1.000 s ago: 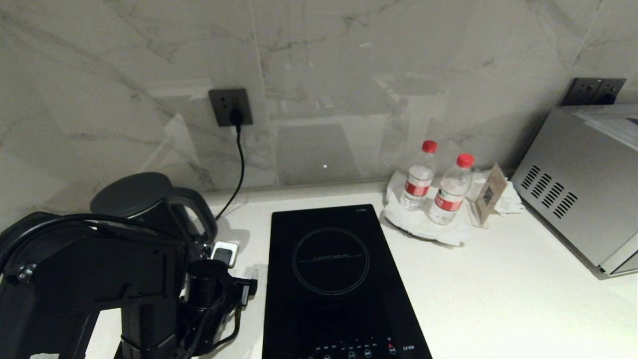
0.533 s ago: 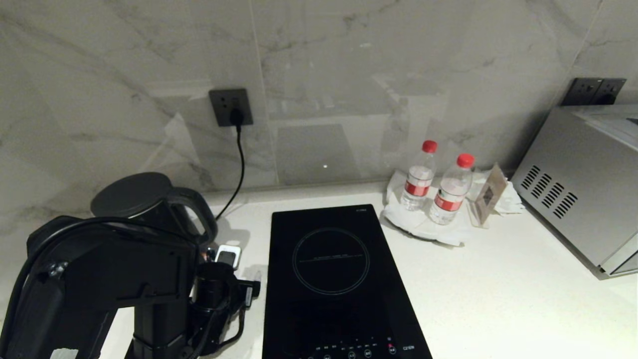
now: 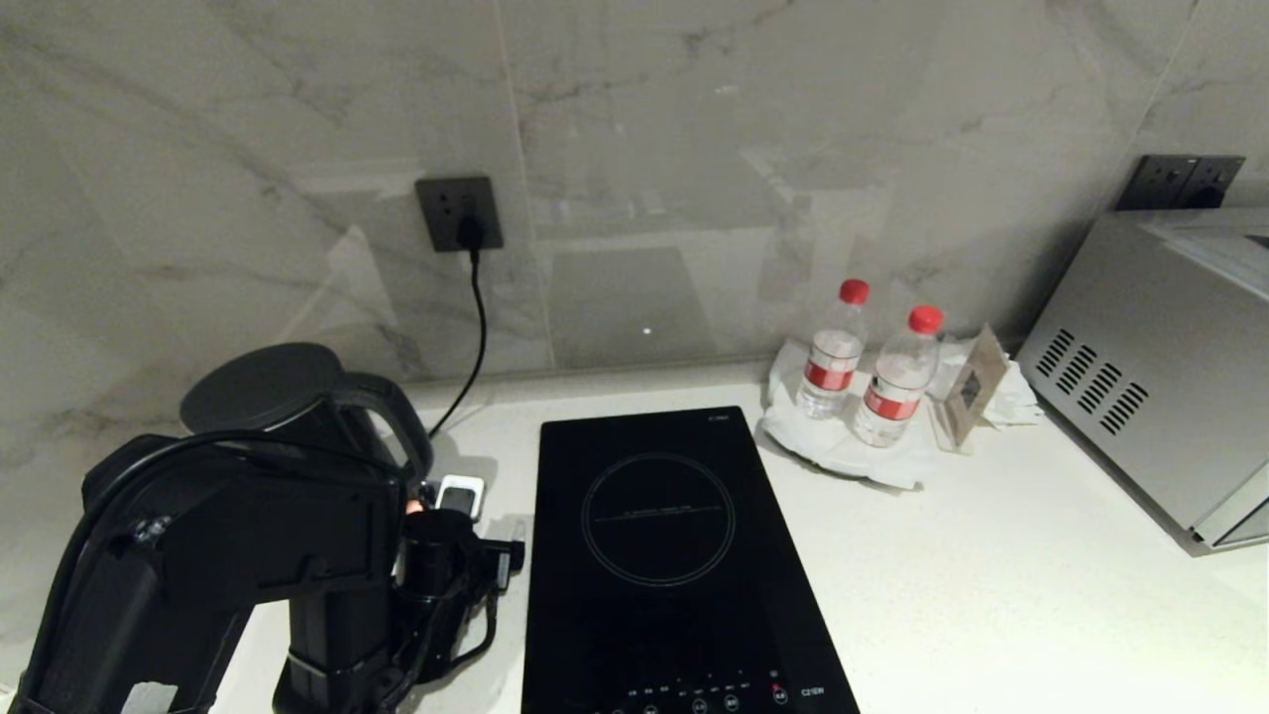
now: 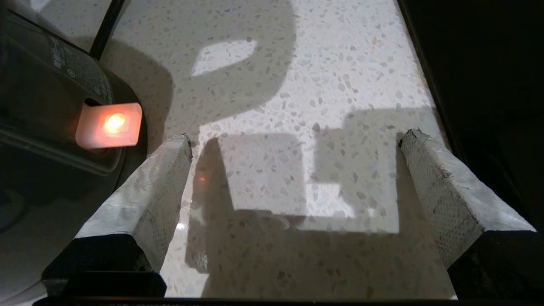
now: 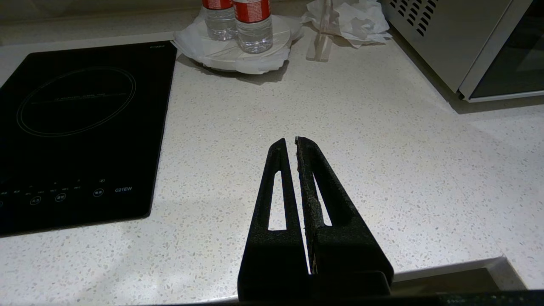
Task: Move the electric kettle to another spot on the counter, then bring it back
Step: Finish boiling water
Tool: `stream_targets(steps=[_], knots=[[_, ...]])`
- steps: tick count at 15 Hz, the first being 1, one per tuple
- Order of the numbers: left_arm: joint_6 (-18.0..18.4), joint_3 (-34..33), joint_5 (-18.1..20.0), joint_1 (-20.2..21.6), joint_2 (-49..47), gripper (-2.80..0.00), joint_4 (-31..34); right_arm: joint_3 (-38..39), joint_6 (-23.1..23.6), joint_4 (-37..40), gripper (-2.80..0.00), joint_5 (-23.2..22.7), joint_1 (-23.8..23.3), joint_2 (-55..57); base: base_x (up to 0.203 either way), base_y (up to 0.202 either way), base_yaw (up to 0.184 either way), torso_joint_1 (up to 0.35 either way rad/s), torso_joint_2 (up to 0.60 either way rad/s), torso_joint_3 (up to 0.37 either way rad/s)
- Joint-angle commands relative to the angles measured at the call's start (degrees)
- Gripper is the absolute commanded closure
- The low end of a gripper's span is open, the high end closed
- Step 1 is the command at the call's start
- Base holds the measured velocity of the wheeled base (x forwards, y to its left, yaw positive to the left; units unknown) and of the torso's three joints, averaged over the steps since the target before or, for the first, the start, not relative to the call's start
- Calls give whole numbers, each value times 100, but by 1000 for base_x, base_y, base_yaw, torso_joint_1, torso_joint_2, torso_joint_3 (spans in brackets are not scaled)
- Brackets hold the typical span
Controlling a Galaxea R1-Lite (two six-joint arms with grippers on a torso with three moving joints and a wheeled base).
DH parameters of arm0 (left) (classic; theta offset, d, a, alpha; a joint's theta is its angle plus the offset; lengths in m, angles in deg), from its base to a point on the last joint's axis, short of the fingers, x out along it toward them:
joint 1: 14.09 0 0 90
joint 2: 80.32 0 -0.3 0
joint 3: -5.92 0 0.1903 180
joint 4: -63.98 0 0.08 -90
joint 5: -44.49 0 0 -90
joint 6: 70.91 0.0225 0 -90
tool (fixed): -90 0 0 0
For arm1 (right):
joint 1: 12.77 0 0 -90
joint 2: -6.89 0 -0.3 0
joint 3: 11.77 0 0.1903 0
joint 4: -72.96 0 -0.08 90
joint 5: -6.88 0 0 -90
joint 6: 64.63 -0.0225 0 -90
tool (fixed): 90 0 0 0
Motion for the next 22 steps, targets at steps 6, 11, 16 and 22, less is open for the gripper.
stream_targets(steps=[6,11,16,22], knots=[[28,110,75,229,-84,-280,-43,0,2,0,0,-2,0,0,0,0,0,0,0,0],[28,122,68,258,-6,-280,-43,0,2,0,0,-2,0,0,0,0,0,0,0,0],[28,95,66,241,65,-280,-43,0,2,0,0,-2,0,0,0,0,0,0,0,0],[20,61,75,241,144,-280,-43,0,2,0,0,-2,0,0,0,0,0,0,0,0]])
